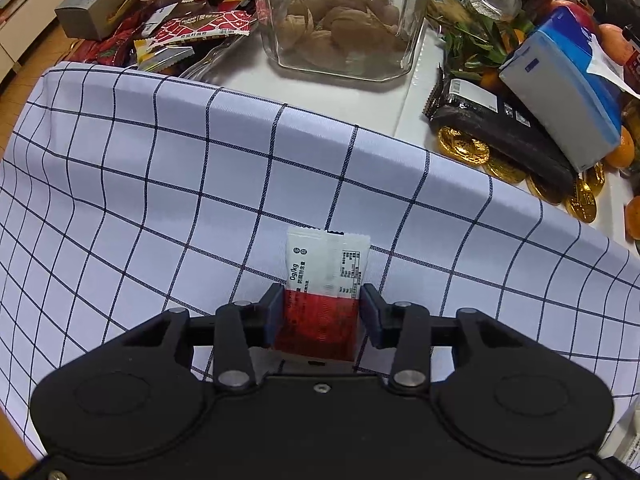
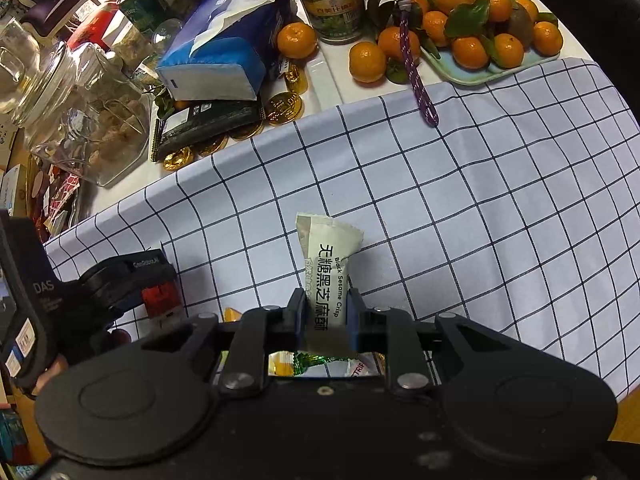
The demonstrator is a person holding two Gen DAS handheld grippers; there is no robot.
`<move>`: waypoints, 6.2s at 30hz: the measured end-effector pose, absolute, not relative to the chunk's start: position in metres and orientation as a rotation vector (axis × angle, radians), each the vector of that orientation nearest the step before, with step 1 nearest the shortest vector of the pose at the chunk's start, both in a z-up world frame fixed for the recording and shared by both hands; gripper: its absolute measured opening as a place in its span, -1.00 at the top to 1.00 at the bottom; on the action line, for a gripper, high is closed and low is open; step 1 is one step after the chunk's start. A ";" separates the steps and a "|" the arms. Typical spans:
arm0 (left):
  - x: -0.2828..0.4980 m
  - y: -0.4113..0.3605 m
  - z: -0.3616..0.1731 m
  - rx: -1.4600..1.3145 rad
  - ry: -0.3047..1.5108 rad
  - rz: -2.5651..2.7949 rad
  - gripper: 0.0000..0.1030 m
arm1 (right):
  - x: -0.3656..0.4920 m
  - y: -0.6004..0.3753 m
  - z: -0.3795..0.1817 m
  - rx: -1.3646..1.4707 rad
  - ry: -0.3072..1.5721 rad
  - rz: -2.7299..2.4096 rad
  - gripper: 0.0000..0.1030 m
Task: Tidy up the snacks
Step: 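Grasp red-white packet with left tool and lift both packets, then carry both packets over the gold tray and open both tools to drop them, then move both open tools back toward the wrapped candies on the cloth, then lower left tool onto the yellow-silver candy and close around it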
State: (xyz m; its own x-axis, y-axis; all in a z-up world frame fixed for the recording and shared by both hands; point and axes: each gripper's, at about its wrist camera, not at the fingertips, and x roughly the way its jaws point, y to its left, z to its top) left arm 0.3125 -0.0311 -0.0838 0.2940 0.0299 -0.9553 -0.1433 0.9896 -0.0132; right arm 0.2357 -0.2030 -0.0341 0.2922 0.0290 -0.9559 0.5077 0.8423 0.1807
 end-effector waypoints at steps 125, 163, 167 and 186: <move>0.013 0.034 0.024 -0.028 1.144 -0.039 0.14 | -0.055 -0.110 0.020 0.297 1.010 -0.354 0.20; 0.235 -0.076 -0.033 0.086 1.301 -0.196 0.15 | 0.184 -0.216 -0.044 0.411 1.288 -0.368 0.20; 0.233 -0.089 -0.040 0.086 1.315 -0.243 0.15 | 0.184 -0.218 -0.044 0.438 1.306 -0.356 0.20; 0.239 -0.097 -0.064 0.140 1.372 -0.198 0.01 | 0.185 -0.233 -0.041 0.539 1.316 -0.381 0.20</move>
